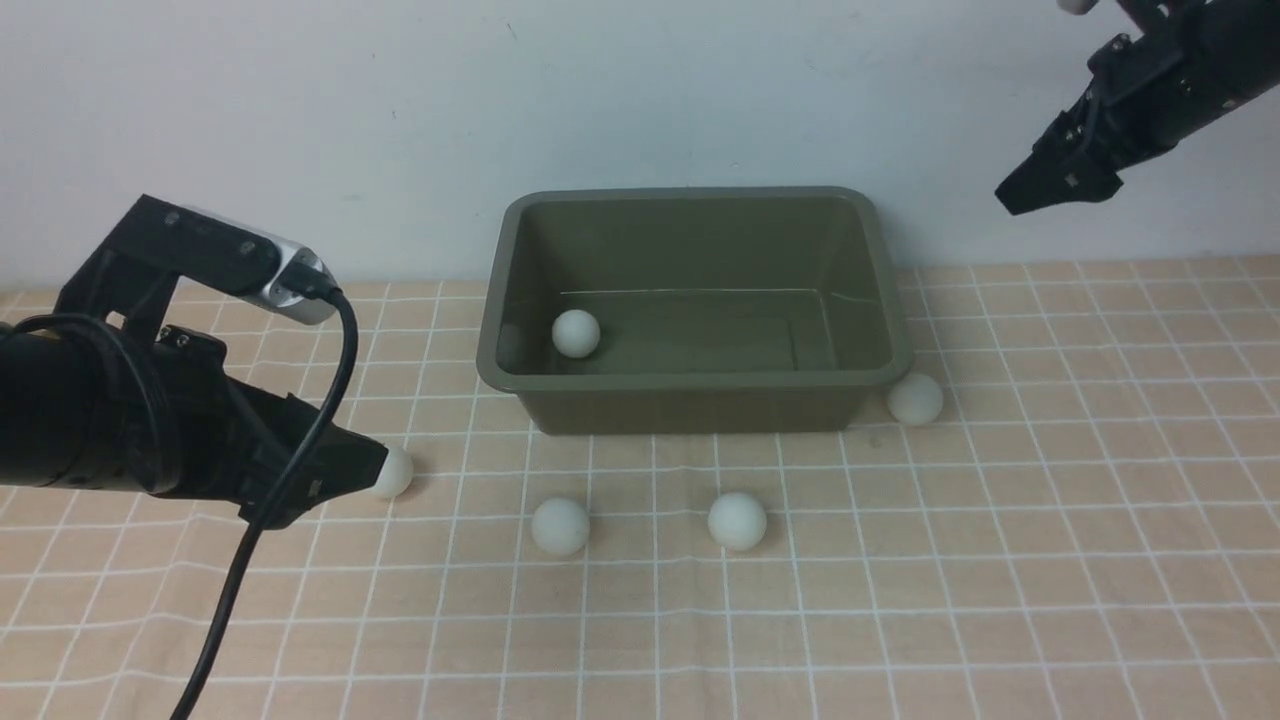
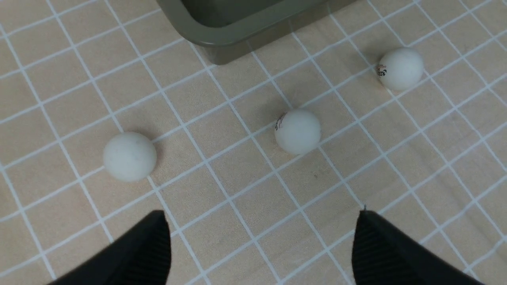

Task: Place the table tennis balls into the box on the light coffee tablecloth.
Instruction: 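Release the ping pong ball into the bin and lift the gripper away, then reach for and grasp a ping pong ball on the table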

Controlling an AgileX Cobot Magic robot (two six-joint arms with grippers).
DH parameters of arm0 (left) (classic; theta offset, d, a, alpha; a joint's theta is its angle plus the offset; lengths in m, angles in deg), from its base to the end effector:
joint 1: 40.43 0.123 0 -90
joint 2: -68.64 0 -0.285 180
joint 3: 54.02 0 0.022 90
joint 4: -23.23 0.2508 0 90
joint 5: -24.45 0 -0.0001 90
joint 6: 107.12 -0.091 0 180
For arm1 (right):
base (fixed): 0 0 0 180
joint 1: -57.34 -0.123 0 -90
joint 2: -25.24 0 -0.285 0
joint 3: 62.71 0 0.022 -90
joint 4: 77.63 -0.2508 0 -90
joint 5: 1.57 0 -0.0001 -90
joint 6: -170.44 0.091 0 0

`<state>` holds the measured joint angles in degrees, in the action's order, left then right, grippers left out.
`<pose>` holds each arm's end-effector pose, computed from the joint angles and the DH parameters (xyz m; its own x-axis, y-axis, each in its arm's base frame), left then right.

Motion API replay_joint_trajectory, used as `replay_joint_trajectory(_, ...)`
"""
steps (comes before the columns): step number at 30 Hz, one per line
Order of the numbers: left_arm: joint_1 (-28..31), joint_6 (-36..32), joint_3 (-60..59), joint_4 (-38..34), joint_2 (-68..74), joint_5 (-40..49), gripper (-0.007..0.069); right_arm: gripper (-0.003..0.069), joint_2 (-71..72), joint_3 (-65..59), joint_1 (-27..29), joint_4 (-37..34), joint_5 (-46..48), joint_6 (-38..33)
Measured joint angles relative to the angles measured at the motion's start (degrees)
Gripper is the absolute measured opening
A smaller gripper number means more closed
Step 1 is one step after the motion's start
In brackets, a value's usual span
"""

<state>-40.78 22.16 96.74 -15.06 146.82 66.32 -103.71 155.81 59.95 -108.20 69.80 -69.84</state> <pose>0.2376 -0.0391 0.2821 -0.6556 0.3194 -0.6842 0.5162 0.8510 -0.0973 0.4601 0.0229 0.2903 -0.5040 -0.6449 -0.5745 -0.7961 0.6048 0.0194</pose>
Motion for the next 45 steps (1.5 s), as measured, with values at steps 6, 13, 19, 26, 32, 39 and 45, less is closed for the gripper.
replay_joint_trajectory(6,0.0,0.0,0.0,0.0,0.0,0.0,0.0552,0.0451,-4.0,-0.6,-1.3,2.7,-0.2,3.1)
replay_joint_trajectory(13,0.0,0.0,0.0,-0.2,0.7,-0.1,0.0552,0.0375,-4.3,-6.3,-3.6,5.1,-0.3,6.2)
replay_joint_trajectory(19,0.0,0.0,0.0,-0.5,1.6,-0.1,0.0552,0.0352,-2.7,-10.8,-3.4,4.6,-0.5,5.6)
replay_joint_trajectory(26,0.0,-0.1,0.0,-1.4,2.4,-0.1,0.0552,0.0349,4.9,-11.3,-2.3,1.8,-0.6,4.7)
replay_joint_trajectory(32,0.0,-0.4,0.0,-1.5,2.4,-0.1,0.0552,0.0349,13.4,-15.5,-2.0,3.2,-0.7,5.8)
replay_joint_trajectory(39,0.0,-1.1,0.0,-1.5,2.5,-0.1,0.0552,0.0349,19.1,-24.6,-2.0,3.4,-0.1,-3.1)
replay_joint_trajectory(45,0.0,-1.4,0.0,-1.6,2.5,-0.1,0.0552,0.0349,18.1,-25.9,-2.3,3.8,-0.2,-7.8)
